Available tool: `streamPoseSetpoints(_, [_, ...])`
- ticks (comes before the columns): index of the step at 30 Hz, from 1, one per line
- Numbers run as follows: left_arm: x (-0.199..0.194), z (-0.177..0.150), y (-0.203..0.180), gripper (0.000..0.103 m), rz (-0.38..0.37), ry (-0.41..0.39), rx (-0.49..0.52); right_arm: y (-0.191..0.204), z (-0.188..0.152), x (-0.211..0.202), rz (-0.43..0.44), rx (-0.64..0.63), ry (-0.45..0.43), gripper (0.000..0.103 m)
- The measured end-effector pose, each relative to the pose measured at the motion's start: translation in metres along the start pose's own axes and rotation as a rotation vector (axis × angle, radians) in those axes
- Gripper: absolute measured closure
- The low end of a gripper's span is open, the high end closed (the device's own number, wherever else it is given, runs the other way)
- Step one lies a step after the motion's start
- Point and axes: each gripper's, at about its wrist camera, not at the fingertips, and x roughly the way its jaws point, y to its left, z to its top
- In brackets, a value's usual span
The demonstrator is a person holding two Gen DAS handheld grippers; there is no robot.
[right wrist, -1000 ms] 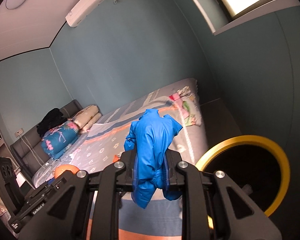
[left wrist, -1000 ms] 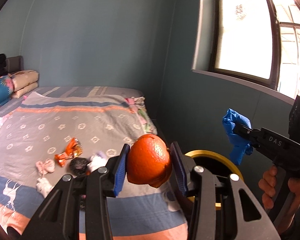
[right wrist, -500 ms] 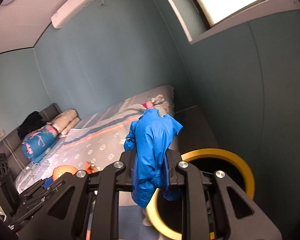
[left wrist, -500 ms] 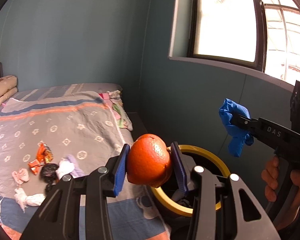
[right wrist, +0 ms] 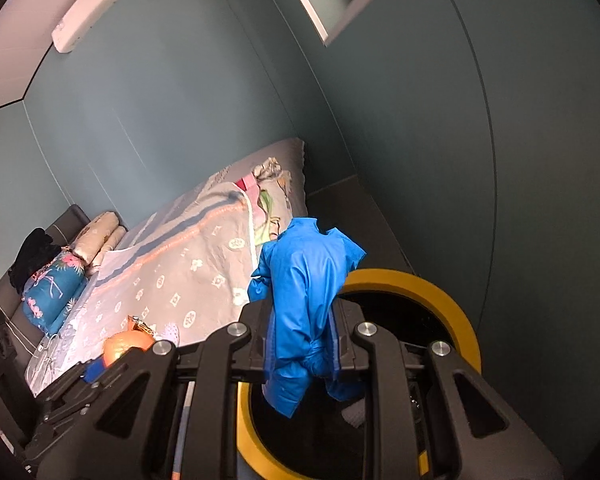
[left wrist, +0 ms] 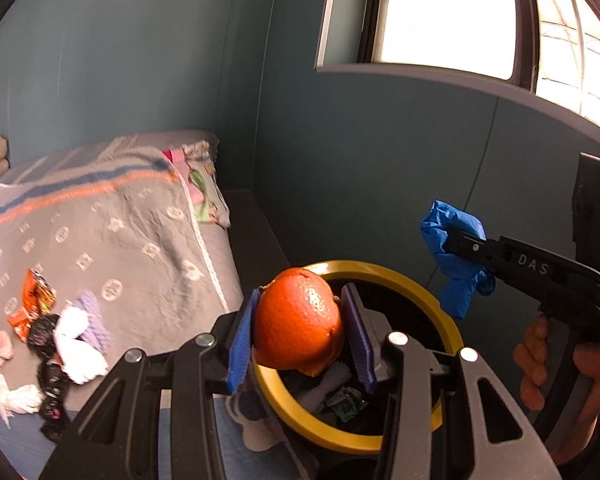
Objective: Collect trash
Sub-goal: 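Open both tools to drop the orange and glove into the bin, then move both open tools back toward the remaining trash on the bed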
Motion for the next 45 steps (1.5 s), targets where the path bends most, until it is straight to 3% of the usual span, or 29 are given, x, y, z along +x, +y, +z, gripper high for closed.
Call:
streamPoseSetpoints(10, [0.051,-0.005,-0.008,0.063,-0.061,0.098,-0.046,-0.015,-0.002,0.028,-0.02,0.034,0.019,0.079])
streamPoseSetpoints(13, [0.051,-0.007,-0.008,0.048,-0.067,0.09,-0.063,-0.015,-0.005,0.028,-0.044,0.037,0.009,0.075])
streamPoseSetpoints(15, [0.045,-0.008,-0.007,0.036,-0.057,0.065,-0.074,-0.016,-0.006,0.027,-0.051,0.049,0.006,0.071])
streamPoseSetpoints(18, [0.038,-0.009,-0.002,0.031,-0.049,0.055,-0.082,-0.016,-0.007,0.025,-0.067,0.06,-0.002,0.059])
streamPoseSetpoints(22, [0.027,-0.008,0.009,0.029,-0.024,0.047,-0.104,-0.012,-0.007,0.023,-0.082,0.066,-0.007,0.058])
streamPoseSetpoints(29, [-0.003,-0.008,0.033,0.021,0.051,0.006,-0.113,0.003,-0.009,0.017,-0.089,0.033,-0.018,0.043])
streamPoseSetpoints(45, [-0.085,-0.014,0.119,0.012,0.234,-0.083,-0.215,0.088,-0.015,0.002,0.009,-0.093,-0.034,0.027])
